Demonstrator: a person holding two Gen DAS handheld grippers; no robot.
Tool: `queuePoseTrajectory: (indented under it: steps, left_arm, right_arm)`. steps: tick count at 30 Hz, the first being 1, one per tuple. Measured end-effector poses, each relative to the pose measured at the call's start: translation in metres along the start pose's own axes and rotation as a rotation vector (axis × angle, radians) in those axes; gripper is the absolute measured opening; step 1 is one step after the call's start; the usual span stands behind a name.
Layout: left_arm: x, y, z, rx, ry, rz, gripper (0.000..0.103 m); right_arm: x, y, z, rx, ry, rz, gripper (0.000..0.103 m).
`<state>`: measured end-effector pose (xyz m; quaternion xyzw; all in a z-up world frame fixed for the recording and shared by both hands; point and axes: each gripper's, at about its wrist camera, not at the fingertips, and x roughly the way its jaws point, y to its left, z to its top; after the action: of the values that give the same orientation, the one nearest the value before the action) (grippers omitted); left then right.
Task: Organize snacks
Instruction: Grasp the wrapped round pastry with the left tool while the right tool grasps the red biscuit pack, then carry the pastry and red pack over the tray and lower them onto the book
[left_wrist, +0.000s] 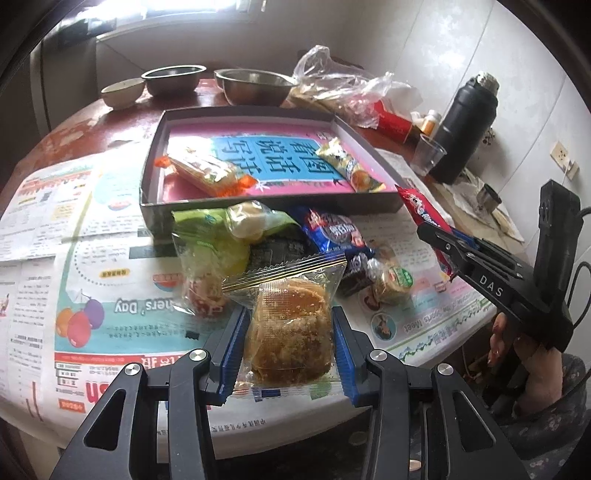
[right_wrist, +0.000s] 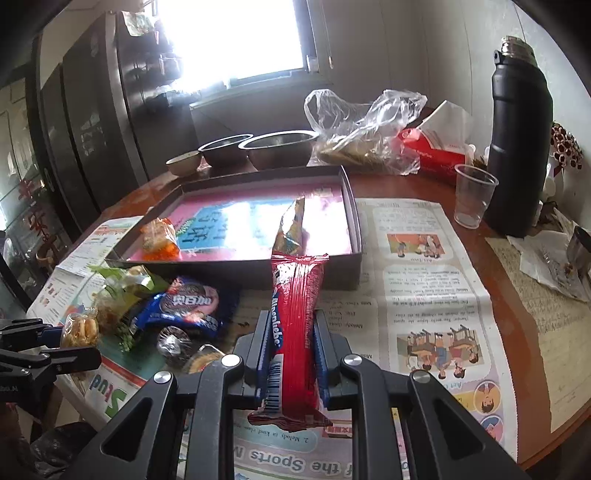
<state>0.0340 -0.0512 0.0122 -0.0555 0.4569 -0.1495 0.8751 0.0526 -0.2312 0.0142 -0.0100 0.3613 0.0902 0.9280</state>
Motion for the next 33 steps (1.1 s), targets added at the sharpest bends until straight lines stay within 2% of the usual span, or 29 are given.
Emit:
queuePoseTrajectory:
  steps: [14, 21, 33]
  left_arm:
    - [-0.017, 0.004, 0.033, -0.008, -0.051, 0.013, 0.046]
    - [-0.011, 0.007, 0.052, -0.012, -0.055, 0.011, 0.046]
    - [0.011, 0.012, 0.085, -0.003, -0.034, -0.004, 0.046]
  right_arm:
    - [-0.010, 0.008, 0.026, 0.006, -0.050, 0.023, 0.021]
    - [-0.003, 0.010, 0.039, -0.006, -0.063, 0.026, 0.015]
    - [0.031, -0.002, 0.045, 0.029, -0.006, 0.036, 0.014]
